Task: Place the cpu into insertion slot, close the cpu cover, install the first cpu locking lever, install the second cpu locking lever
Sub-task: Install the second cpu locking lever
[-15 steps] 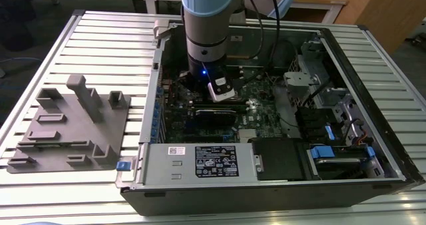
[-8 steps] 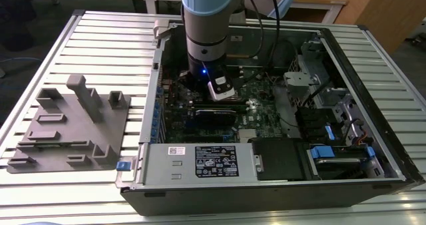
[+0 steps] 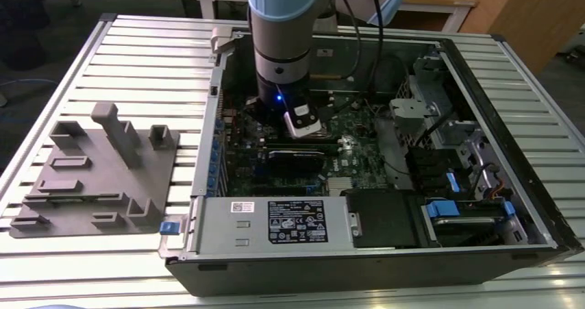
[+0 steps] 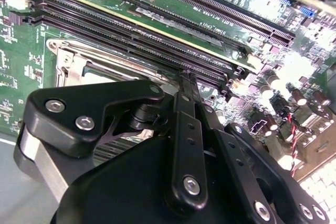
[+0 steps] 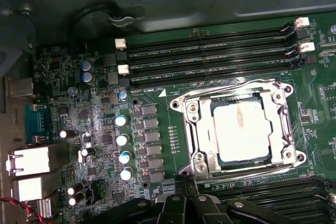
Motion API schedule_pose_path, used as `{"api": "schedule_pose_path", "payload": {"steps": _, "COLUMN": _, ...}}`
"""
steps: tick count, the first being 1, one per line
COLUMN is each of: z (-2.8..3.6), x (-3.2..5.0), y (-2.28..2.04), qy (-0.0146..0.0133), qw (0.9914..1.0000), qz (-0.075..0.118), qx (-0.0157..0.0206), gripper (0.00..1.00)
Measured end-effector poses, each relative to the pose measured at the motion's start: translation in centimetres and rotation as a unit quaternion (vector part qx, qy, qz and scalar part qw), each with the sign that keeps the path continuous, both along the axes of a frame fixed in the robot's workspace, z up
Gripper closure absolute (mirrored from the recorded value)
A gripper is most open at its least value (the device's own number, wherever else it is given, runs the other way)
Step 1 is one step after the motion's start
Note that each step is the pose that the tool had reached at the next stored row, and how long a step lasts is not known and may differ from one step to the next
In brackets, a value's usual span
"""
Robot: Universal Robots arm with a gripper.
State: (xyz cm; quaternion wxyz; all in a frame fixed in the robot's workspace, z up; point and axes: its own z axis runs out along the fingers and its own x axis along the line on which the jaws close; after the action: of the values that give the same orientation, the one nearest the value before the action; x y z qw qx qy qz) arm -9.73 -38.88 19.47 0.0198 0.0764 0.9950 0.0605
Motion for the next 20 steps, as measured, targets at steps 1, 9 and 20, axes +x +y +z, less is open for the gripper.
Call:
{"api": "schedule_pose_path", "payload": {"steps": 1, "z": 0.0, "x": -0.01, "y": 0.0, "qy": 0.0, "qw": 1.0, "qz": 0.0, "qx": 0.0, "gripper": 0.89}}
{"api": "schedule_pose_path", "payload": {"steps": 9, "z": -0.02, "x": -0.02, "y": 0.2, "qy": -0.0002, "qw": 1.0, "qz": 0.0, "qx": 0.0013, "gripper": 0.89}}
{"api": "schedule_pose_path", "payload": {"steps": 20, "z": 0.02, "x": -0.03, "y": 0.19, "qy": 0.0, "qw": 1.0, "qz": 0.0, "qx": 0.0011, "gripper": 0.89}}
